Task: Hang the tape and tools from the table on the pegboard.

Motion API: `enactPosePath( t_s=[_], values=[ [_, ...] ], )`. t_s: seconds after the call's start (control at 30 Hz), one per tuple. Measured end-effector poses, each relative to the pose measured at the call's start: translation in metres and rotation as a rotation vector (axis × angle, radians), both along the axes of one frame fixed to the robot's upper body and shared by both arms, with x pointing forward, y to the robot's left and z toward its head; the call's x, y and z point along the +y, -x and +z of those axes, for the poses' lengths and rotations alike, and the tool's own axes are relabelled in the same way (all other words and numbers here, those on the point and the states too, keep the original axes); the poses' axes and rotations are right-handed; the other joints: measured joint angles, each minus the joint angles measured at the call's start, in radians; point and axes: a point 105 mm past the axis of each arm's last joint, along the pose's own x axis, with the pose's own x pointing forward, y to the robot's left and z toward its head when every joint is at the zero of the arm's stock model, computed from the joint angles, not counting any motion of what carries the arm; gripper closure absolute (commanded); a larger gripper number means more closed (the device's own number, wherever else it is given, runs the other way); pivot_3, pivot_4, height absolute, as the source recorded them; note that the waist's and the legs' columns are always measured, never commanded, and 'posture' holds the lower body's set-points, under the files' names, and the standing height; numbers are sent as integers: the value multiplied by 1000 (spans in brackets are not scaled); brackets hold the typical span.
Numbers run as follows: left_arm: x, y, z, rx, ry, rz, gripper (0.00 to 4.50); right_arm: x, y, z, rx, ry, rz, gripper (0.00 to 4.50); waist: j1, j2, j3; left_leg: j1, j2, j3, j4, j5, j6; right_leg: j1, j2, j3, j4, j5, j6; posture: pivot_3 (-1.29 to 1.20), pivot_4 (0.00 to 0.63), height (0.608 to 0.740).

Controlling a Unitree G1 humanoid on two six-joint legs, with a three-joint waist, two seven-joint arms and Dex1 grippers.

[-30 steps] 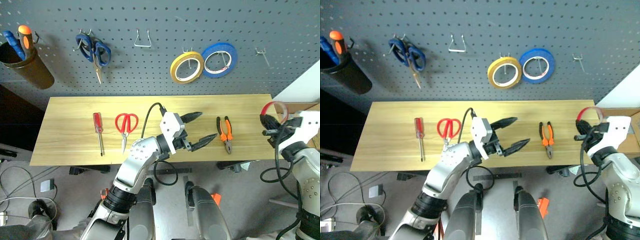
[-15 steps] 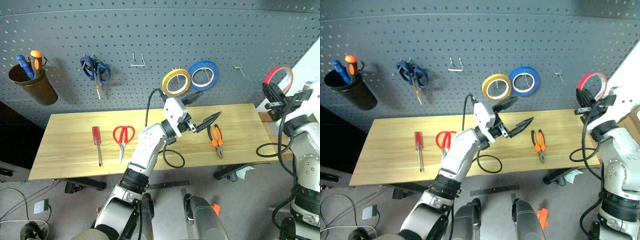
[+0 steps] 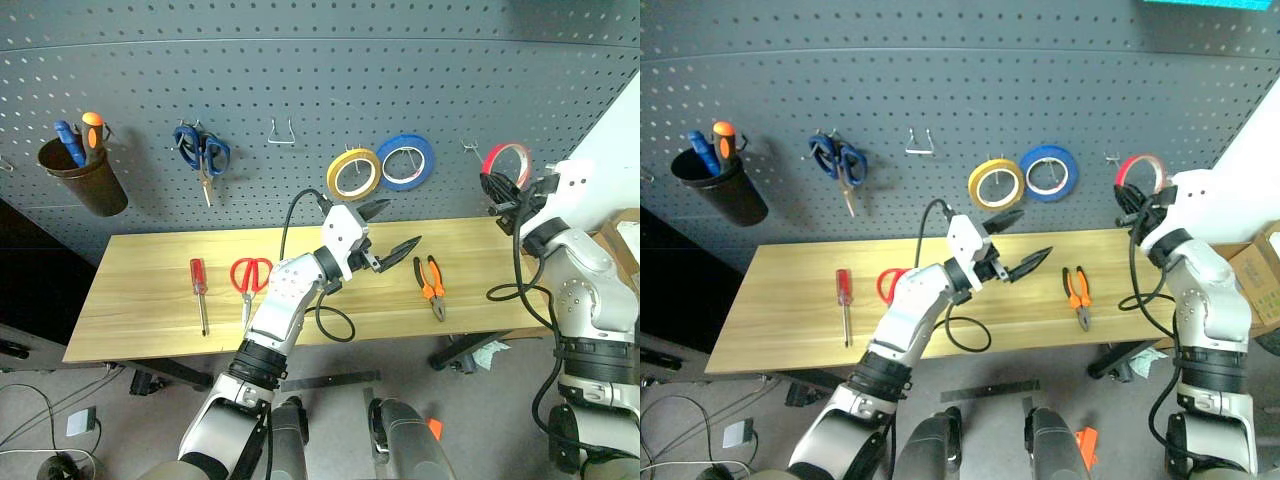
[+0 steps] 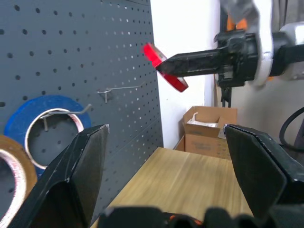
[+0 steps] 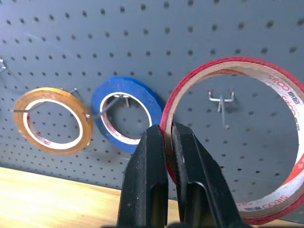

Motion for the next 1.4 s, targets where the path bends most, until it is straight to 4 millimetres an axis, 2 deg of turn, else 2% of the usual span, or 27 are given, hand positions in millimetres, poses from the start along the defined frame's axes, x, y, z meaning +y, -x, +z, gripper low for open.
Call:
enactPosePath(
  t_s=[0.13, 0.47, 0.77, 0.9, 1.2, 1.27, 1.37, 1.4],
  values=[
    [3, -1, -5, 19, -8, 8, 348, -2, -7, -9, 17, 0, 1, 4473, 1, 0, 0, 2, 0, 0, 0, 0, 0, 2, 0, 0, 0, 0, 0, -8, 153, 740],
    [9, 1, -2, 16, -13, 26, 348, -3, -27, -16, 31, 1, 16, 4473, 4, 0, 0, 8, 0, 0, 0, 0, 1, 7, 0, 0, 1, 0, 0, 33, 167, 740],
    [14, 2, -2, 24, -17, 51, 348, 5, -51, -28, 77, 17, 22, 4473, 9, 0, 0, 9, 0, 0, 0, 1, 1, 8, 0, 1, 2, 0, -1, 70, 173, 740],
    [16, 3, -2, 23, -21, 57, 348, 6, -58, -29, 85, 18, 3, 3579, 17, 0, 0, 10, 1, 1, 0, 1, 1, 8, 0, 1, 2, 0, -1, 70, 173, 740],
    [19, 3, -5, 41, -19, 79, 348, 6, -62, -27, 69, 39, -31, 619, 34, 0, 0, 10, 1, 1, 0, 1, 1, 9, 0, 1, 2, 1, -1, 61, 179, 740],
    [19, 3, -8, 49, -20, 79, 348, 4, -58, -26, 57, 51, -34, 20, 37, 0, 0, 10, 1, 1, 0, 1, 1, 9, 0, 1, 2, 1, -1, 56, 185, 740],
    [19, 3, -8, 49, -23, 79, 348, 0, -44, -37, 85, 97, -20, 20, 46, 0, 0, 10, 1, 1, 0, 1, 1, 9, 0, 1, 1, 0, -1, 43, 202, 740],
    [20, 3, -9, 49, -34, 80, 348, -1, -32, -45, 117, 141, 4, 20, 52, 1, 0, 10, 1, 1, -1, 1, 1, 9, 0, 1, 1, 0, -1, 43, 202, 740]
  ],
)
